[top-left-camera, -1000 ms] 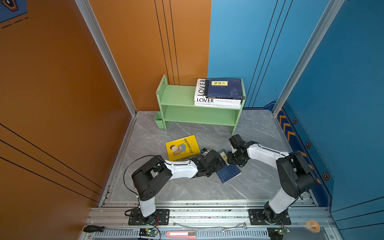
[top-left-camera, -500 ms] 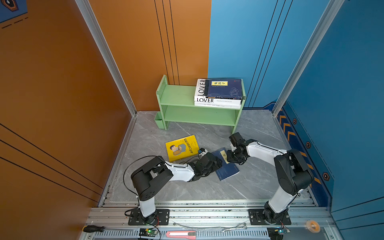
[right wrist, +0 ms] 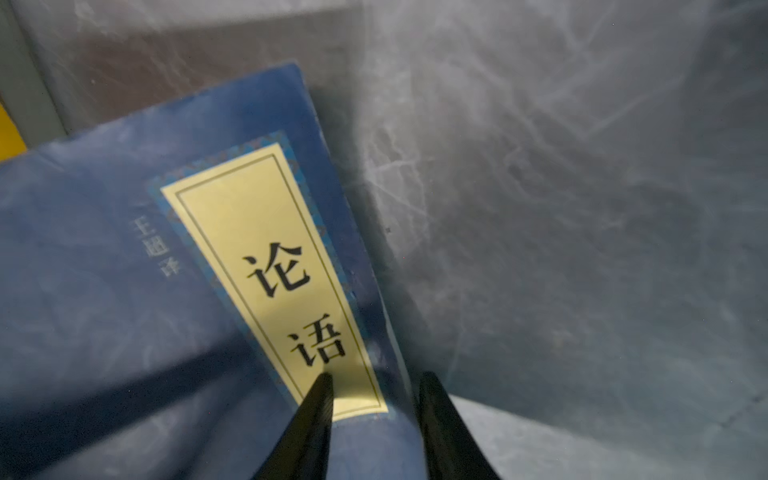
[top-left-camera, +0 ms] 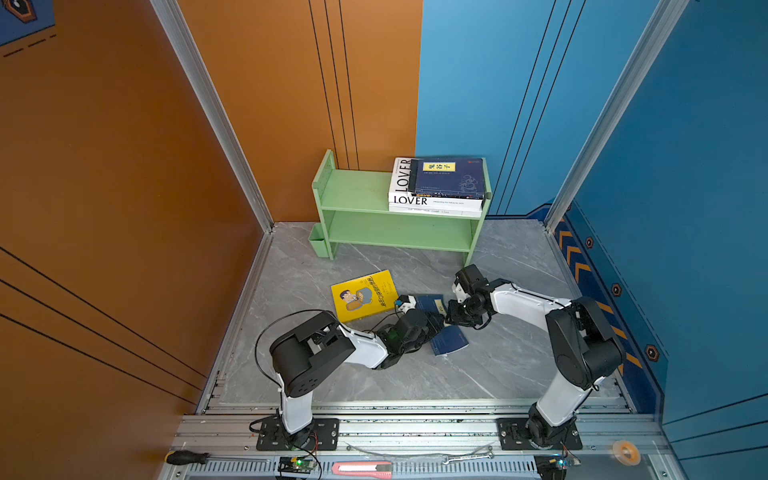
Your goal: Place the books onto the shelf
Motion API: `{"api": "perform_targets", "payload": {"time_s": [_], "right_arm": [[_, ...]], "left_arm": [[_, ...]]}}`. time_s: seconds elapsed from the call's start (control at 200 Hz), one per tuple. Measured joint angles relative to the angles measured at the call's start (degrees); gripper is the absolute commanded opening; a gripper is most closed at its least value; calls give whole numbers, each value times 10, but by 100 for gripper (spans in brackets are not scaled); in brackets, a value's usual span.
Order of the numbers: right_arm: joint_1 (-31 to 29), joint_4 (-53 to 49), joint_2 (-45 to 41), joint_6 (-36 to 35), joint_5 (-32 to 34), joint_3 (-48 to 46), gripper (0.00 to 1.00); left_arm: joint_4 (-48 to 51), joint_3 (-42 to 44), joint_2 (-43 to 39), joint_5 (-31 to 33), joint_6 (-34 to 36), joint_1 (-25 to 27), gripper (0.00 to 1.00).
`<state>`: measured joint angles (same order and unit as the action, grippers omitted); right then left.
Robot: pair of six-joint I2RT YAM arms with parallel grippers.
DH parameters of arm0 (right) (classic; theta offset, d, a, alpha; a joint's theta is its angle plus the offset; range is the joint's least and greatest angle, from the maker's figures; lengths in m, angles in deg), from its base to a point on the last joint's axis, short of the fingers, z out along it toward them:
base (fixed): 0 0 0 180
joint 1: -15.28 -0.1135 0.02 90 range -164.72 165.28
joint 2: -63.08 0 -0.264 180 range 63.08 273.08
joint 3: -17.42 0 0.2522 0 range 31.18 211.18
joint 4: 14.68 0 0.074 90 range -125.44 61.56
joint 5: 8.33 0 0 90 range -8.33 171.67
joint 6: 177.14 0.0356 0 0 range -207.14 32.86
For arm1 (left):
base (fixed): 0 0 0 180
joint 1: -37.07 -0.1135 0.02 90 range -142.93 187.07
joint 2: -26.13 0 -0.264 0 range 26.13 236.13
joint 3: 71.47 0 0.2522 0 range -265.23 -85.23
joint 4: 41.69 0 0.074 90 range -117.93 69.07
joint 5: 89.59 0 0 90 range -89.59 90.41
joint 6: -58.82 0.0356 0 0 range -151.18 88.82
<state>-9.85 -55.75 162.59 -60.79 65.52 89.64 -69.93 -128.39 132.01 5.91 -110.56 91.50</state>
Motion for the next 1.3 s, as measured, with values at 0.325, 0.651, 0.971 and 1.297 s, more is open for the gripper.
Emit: {"api": "perform_targets", "payload": {"time_s": [0.325, 0.651, 0.971, 1.297], "right_arm": [[11, 0, -16, 5, -6, 0, 39], [36, -1, -166, 42, -42, 11, 69], [91, 59, -370, 92, -31, 70, 98], [128, 180, -424, 183, -34, 136, 100]], "left_arm": [[-2, 3, 7, -4, -6, -6, 7], [103, -37, -76, -38, 63, -4, 0], [397, -224, -238, -49, 234, 2, 0], [408, -261, -329, -47, 290, -43, 0]]}}
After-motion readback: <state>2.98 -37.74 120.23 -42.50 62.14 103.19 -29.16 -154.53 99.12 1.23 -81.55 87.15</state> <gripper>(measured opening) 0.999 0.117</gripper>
